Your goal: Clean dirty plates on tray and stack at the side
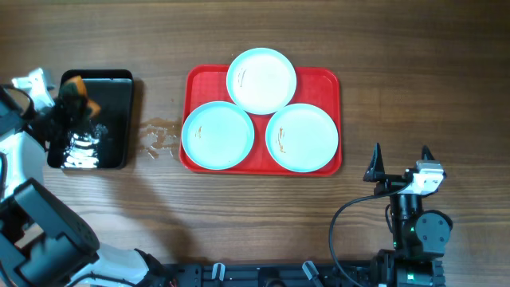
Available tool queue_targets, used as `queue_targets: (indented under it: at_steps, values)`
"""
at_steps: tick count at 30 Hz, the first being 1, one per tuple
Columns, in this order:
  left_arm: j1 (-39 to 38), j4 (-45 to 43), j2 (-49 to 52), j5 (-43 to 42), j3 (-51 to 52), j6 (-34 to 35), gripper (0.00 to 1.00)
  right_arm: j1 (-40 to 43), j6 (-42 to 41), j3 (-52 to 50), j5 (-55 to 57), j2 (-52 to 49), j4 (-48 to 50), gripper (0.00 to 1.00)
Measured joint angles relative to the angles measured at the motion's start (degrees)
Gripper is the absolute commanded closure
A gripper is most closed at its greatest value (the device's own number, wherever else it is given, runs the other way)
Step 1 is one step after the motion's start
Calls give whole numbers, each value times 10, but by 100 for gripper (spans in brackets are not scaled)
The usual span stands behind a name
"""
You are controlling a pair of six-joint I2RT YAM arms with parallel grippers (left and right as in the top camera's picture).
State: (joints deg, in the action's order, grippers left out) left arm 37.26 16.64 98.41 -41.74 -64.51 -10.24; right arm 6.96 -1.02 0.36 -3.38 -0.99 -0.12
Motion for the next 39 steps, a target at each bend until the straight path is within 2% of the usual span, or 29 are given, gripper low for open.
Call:
queue_targets:
  at_steps: [5, 9, 15, 20, 26, 31, 34, 39]
  values:
    - [2, -49, -70, -56, -10, 20, 96, 0, 0, 0, 0, 0, 0, 0]
    - [2, -29, -100, -56, -21, 24, 96, 0, 0, 0, 0, 0, 0, 0]
    - [2, -1, -38, 25, 8, 26, 96, 0, 0, 0, 0, 0, 0, 0]
    - [13, -11, -7, 40, 30, 28, 96, 0, 0, 0, 0, 0, 0, 0]
    - [30, -80, -99, -2, 26, 37, 96, 0, 0, 0, 0, 0, 0, 0]
    - [29, -60, -144, -12, 11, 41, 96, 0, 0, 0, 0, 0, 0, 0]
    - [24, -9, -112, 16, 9, 38, 96, 0, 0, 0, 0, 0, 0, 0]
    - [17, 5, 2, 32, 30, 30, 96, 0, 0, 0, 0, 0, 0, 0]
